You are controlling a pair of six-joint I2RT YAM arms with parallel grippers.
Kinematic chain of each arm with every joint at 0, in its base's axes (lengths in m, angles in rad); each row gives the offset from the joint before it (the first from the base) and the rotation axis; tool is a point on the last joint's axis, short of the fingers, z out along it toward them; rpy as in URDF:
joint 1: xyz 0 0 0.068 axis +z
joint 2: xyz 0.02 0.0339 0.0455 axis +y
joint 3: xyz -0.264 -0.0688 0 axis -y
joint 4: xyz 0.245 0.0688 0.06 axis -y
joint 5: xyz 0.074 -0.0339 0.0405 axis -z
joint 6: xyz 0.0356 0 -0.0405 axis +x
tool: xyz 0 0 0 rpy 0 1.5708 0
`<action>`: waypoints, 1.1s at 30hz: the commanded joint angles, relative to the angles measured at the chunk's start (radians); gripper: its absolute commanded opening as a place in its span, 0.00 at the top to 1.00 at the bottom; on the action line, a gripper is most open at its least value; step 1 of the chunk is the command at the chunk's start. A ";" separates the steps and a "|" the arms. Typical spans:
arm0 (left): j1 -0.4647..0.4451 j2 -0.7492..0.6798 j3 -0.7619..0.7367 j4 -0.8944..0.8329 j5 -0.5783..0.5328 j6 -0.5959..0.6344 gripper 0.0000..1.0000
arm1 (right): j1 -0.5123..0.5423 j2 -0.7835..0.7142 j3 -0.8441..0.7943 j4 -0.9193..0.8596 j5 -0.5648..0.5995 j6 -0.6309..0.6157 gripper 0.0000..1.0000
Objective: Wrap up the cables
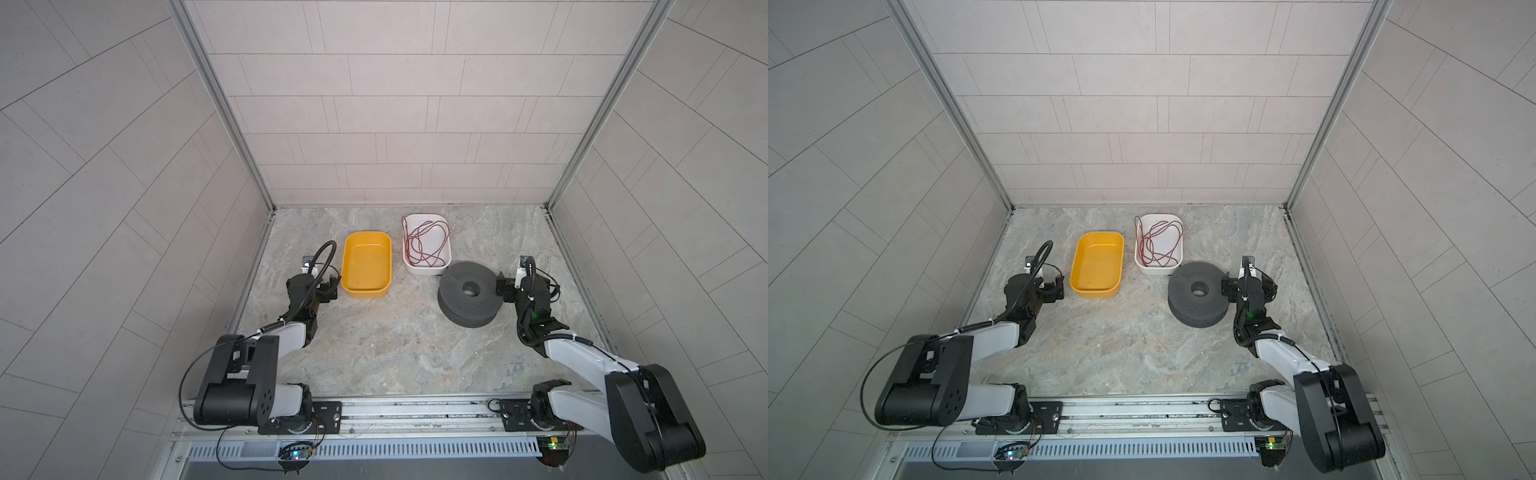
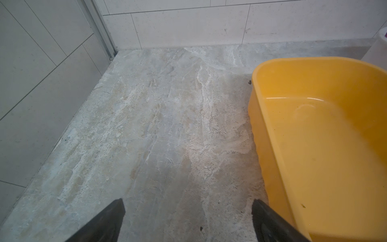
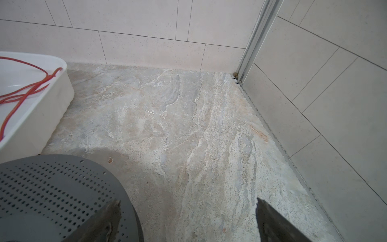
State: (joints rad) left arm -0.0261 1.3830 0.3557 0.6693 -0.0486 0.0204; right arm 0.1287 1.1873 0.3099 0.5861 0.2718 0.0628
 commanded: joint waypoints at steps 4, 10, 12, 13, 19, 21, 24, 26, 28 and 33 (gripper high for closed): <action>0.002 0.169 -0.058 0.417 0.055 0.039 0.00 | -0.007 0.168 -0.046 0.380 0.076 -0.063 0.01; 0.003 0.153 0.032 0.183 -0.064 -0.009 0.08 | -0.025 0.419 -0.042 0.603 0.076 -0.052 0.00; 0.002 0.203 0.036 0.256 -0.132 -0.028 0.08 | -0.039 0.334 0.022 0.343 0.093 -0.005 0.01; 0.006 0.204 0.043 0.240 -0.144 -0.040 0.01 | -0.053 0.330 0.045 0.298 0.097 0.018 0.01; 0.006 0.191 0.036 0.232 -0.147 -0.040 0.00 | -0.054 0.368 0.037 0.377 0.103 0.009 0.01; 0.004 0.190 0.032 0.244 -0.148 -0.038 0.00 | -0.053 0.385 0.029 0.425 0.096 -0.006 0.01; 0.004 0.190 0.032 0.245 -0.146 -0.038 0.00 | -0.052 0.387 0.029 0.424 0.093 -0.007 0.01; 0.003 0.191 0.032 0.247 -0.148 -0.036 0.00 | -0.042 0.400 0.026 0.454 0.090 -0.033 0.01; 0.003 0.189 0.032 0.243 -0.146 -0.037 0.00 | -0.038 0.395 0.030 0.441 0.069 -0.041 0.00; 0.003 0.189 0.032 0.244 -0.145 -0.037 0.00 | -0.038 0.397 0.036 0.428 0.068 -0.044 0.00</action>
State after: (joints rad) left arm -0.0242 1.5719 0.3935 0.8852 -0.1852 -0.0090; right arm 0.0853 1.5711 0.3443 1.0367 0.3439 0.0486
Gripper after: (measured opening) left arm 0.996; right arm 0.994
